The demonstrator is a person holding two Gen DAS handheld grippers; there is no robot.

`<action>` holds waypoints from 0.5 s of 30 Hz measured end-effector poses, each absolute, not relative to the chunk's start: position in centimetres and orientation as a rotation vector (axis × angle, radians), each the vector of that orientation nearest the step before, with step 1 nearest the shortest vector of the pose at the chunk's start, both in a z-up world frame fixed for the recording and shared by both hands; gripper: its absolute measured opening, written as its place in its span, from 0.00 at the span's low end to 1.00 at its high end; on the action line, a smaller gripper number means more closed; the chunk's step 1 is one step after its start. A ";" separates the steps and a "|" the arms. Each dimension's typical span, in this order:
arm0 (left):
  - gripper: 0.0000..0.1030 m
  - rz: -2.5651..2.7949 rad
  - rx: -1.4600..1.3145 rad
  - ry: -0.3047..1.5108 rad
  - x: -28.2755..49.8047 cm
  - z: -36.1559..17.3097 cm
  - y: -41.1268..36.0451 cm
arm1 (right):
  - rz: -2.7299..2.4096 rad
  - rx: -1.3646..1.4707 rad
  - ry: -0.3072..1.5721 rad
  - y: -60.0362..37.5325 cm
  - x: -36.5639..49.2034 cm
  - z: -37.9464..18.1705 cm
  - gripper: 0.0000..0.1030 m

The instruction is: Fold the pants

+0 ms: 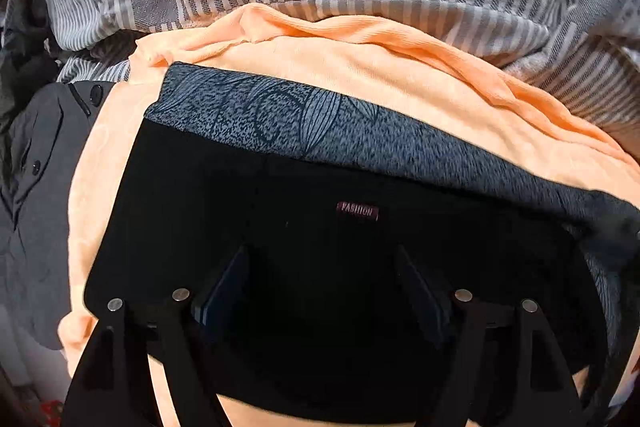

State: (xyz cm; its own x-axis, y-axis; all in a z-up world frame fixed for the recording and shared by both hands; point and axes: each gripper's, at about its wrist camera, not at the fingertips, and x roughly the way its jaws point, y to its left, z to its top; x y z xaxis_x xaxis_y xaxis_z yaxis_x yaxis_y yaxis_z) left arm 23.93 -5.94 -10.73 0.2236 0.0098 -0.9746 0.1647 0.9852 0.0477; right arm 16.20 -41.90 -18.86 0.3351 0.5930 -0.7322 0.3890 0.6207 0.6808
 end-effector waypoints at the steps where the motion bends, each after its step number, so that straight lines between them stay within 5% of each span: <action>1: 0.75 -0.107 0.158 1.351 23.7 -10.5 -5.9 | 0.156 0.954 1.250 -42.6 15.7 -18.0 0.59; 4: 0.75 -0.148 0.165 1.359 22.5 -9.2 -6.3 | 0.131 0.909 1.200 -44.0 13.2 -15.1 0.71; 15: 0.75 -0.592 0.142 1.442 11.5 -7.5 -16.1 | -0.247 0.902 1.104 -48.0 -7.6 -11.7 0.72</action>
